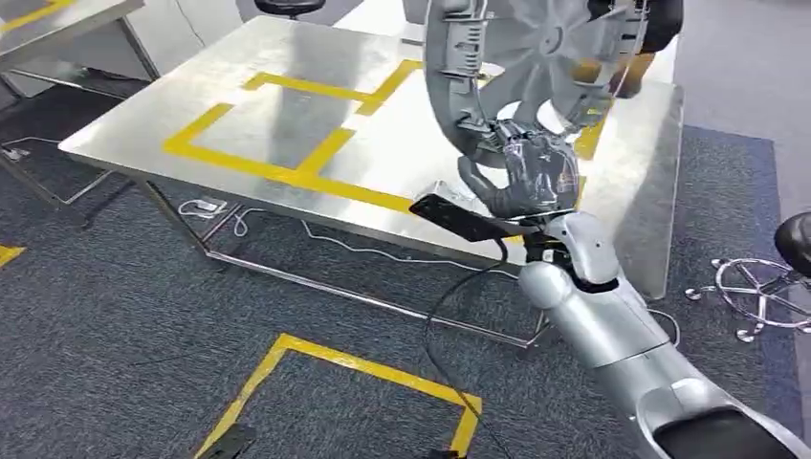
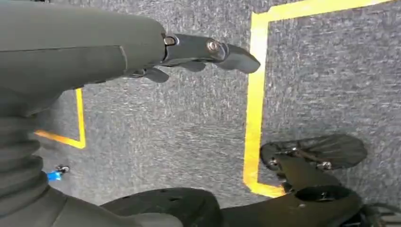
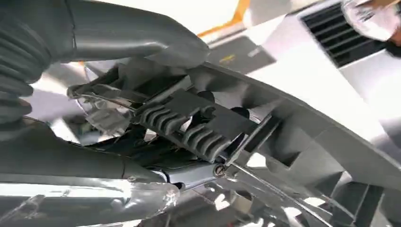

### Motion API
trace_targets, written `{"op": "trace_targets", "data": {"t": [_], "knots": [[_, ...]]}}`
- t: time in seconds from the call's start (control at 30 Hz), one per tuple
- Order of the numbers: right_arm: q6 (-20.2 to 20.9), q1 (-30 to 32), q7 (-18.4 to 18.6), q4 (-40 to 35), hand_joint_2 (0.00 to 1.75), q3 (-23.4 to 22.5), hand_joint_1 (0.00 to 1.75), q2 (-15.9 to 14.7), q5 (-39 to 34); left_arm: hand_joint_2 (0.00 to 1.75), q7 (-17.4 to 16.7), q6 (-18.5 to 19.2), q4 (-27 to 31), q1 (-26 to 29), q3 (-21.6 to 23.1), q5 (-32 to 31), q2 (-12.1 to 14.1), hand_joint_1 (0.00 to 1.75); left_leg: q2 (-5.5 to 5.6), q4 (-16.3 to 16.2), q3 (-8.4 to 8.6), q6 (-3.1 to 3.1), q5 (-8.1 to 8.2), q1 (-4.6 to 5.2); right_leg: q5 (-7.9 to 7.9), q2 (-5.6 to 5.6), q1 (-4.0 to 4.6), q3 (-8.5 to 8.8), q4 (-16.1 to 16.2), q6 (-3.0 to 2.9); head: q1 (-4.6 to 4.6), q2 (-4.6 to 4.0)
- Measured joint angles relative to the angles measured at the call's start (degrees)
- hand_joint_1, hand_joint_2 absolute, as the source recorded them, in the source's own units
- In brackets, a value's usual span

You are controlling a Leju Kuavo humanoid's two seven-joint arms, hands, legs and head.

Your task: Take the parts from the cabinet and place them on the table.

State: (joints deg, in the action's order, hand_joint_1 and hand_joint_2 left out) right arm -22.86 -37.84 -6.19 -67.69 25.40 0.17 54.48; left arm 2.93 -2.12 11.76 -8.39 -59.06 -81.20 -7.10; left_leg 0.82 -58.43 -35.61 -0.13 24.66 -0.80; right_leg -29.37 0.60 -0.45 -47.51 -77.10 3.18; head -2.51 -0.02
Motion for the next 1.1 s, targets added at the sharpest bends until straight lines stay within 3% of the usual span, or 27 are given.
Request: {"op": "trace_targets", "data": {"t": [0.03, 0.07, 0.13, 0.17, 0.23, 0.27, 0.3, 0.33, 0.47, 0.63, 0.83, 1.1], "knots": [[-0.11, -0.1, 0.44, 0.15, 1.75, 0.09, 1.75, 0.0, 0.82, 1.75, 0.0, 0.02, 0.0, -0.03, 0.0, -0.07, -0.02, 0.0, -0.24, 0.0, 0.02, -0.01, 0.01, 0.0, 1.31, -0.01, -0.03, 1.13, 1.67, -0.01, 0.0, 0.0], [-0.11, -0.24, 0.77, 0.31, 1.75, 0.18, 1.75, 0.0, 1.34, 1.75, 0.0, 0.04, 0.0, -0.09, 0.0, -0.33, -0.02, 0.0, -0.41, -0.01, 0.06, -0.04, 0.02, -0.01, 3.22, -0.05, -0.05, 3.25, 5.48, -0.05, 0.0, 0.0], [-0.09, -0.98, 1.73, 1.07, 1.75, 0.42, 1.75, 0.0, 2.41, 1.75, -0.2, 0.24, 0.0, -0.24, 0.02, -0.7, -0.09, 0.0, -0.62, -0.04, 0.22, -0.39, 0.18, 0.04, 6.47, -0.74, -0.05, 8.85, 15.36, -0.25, -0.02, 0.0], [-0.07, -1.85, 2.19, 1.88, 1.75, 0.57, 1.75, 0.0, 3.05, 1.75, -0.37, 0.37, 0.0, -0.32, 0.04, -1.12, -0.09, 0.0, -0.75, -0.2, -0.11, -0.8, 0.21, 0.49, 5.49, -0.8, 0.26, 9.89, 16.66, -0.39, -0.02, 0.0], [0.09, -4.28, 2.98, 4.88, 1.75, 0.88, 1.75, 0.0, 4.8, 1.75, -0.94, 0.98, 0.0, -0.6, 0.11, -2.05, -0.09, 0.0, -0.83, 0.11, -0.14, -1.41, -0.2, 0.42, 5.97, -0.54, 0.31, 9.44, 16.73, -1.05, 0.18, 0.0], [0.09, -6.25, 3.48, 7.38, 1.75, 0.9, 1.75, 0.02, 5.83, 1.75, -1.16, 1.16, 0.0, -0.75, 0.24, -2.41, -0.09, 0.0, -0.84, 0.09, -0.19, -1.1, -0.17, 0.46, 6.37, -0.46, 0.11, 9.36, 16.97, -0.8, 0.09, 0.0], [0.26, -8.2, 3.8, 10.14, 1.75, 0.96, 1.75, 0.11, 6.63, 1.75, -1.44, 1.24, 0.0, -1.0, 0.43, -2.84, -0.09, 0.0, -0.83, 0.24, -0.24, -0.41, -0.54, 0.51, 6.41, -0.35, 0.06, 9.24, 16.97, -0.88, 0.3, 0.0], [0.55, -10.31, 4.25, 12.49, 1.75, 0.96, 1.75, 0.13, 7.36, 1.75, -1.62, 1.38, 0.0, -1.35, 0.68, -3.15, -0.11, 0.0, -0.84, 0.41, -0.23, -0.32, -0.66, 0.52, 6.46, -0.33, 0.06, 9.14, 16.96, -0.97, 0.22, 0.0], [3.28, -19.34, 5.77, 25.99, 1.75, 1.03, 1.75, 1.13, 11.81, 1.75, -2.58, 2.36, 0.0, -3.18, 1.99, -4.89, -0.3, 0.0, -0.86, 1.03, -0.17, -1.11, -1.17, 0.44, 6.69, -0.19, 0.21, 8.91, 16.95, -1.43, 0.35, 0.0], [6.62, -24.57, 6.85, 36.66, 1.75, 2.76, 1.75, 3.08, 16.27, 1.75, -2.99, 3.08, 0.0, -4.01, 3.21, -5.84, -0.74, 0.0, -0.91, 1.23, -0.24, -1.87, -1.51, 0.36, 6.97, -0.19, 0.34, 8.74, 16.94, -1.85, 0.33, 0.0], [7.58, -25.59, 7.06, 41.55, 1.75, 5.14, 1.75, 6.54, 18.54, 1.75, -2.99, 3.19, 0.0, -4.45, 4.26, -6.27, -0.94, 0.0, -0.92, 1.23, -0.42, -2.11, -1.67, 0.38, 7.19, -0.2, 0.31, 8.62, 16.98, -1.89, 0.33, 0.0], [7.63, -26.03, 5.31, 43.61, 1.75, 6.36, 1.75, 8.55, 19.07, 1.75, -2.99, 3.19, 0.0, -4.52, 4.33, -6.47, -0.98, 0.0, -0.94, 1.23, -0.6, -2.02, -1.73, 0.4, 7.4, -0.22, 0.29, 8.61, 17.25, -1.71, 0.33, 0.0]]}}
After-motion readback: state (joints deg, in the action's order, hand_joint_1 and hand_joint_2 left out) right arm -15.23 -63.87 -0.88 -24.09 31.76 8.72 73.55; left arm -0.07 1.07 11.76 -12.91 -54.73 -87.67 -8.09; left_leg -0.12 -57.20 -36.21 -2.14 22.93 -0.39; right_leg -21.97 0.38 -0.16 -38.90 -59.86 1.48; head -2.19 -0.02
